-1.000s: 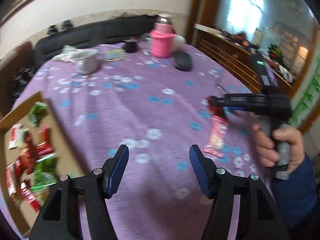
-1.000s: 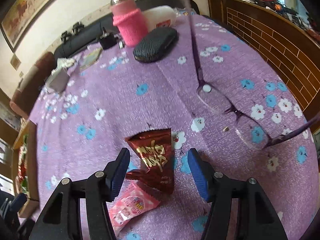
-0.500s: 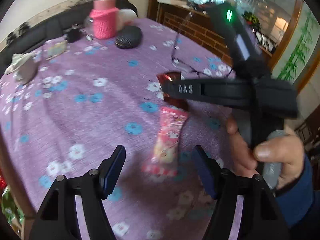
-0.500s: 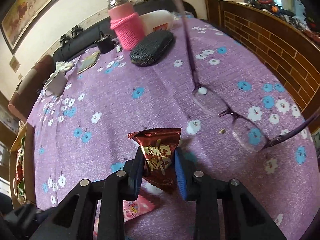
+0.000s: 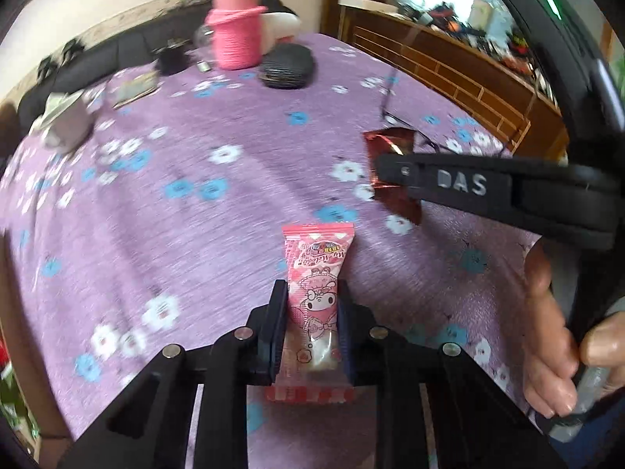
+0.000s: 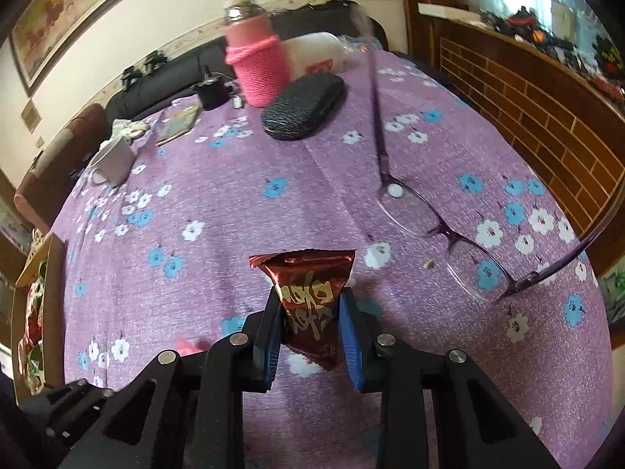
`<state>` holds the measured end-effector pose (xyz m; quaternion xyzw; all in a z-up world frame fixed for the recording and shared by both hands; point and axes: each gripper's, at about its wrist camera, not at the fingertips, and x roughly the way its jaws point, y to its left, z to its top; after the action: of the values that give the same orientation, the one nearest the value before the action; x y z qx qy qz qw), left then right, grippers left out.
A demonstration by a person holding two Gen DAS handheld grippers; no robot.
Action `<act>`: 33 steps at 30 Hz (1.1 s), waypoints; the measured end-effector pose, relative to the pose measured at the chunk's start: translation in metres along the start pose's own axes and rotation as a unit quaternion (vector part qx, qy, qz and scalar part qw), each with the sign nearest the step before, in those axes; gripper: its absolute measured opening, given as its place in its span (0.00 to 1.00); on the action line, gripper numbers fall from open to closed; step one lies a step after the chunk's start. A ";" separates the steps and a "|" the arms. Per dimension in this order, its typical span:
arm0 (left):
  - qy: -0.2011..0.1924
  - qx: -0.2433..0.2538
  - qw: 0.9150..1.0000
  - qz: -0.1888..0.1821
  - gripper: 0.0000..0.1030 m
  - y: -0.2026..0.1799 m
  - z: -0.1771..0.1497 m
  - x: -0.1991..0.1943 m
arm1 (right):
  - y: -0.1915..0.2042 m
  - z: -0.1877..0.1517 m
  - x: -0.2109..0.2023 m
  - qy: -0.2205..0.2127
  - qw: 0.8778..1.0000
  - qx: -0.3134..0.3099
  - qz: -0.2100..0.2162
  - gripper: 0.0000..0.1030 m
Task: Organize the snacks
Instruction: 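Carry the pink packet and red-brown candy over the box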
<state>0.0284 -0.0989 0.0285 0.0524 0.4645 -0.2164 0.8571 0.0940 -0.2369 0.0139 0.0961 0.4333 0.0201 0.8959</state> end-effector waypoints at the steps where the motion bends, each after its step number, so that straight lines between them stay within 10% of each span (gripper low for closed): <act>1: -0.006 -0.012 1.000 -0.005 0.21 0.007 -0.003 -0.009 | 0.005 -0.001 -0.001 -0.003 1.000 -0.008 0.005 0.27; 15: -0.064 -0.081 0.995 0.009 0.22 0.059 -0.033 -0.088 | 0.101 -0.005 -0.012 0.102 0.975 -0.197 0.006 0.25; 22: -0.072 -0.102 0.992 0.005 0.22 0.077 -0.040 -0.094 | 0.067 -0.019 -0.009 0.083 0.990 -0.060 0.097 0.25; 33: -0.072 -0.110 0.991 0.003 0.22 0.082 -0.041 -0.093 | 0.072 -0.021 -0.040 0.069 0.990 -0.095 0.084 0.25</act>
<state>-0.0129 0.0172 0.0722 -0.0562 0.4221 -0.1647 0.8897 0.0566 -0.1678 0.0458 0.0455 0.4803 0.1431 0.8642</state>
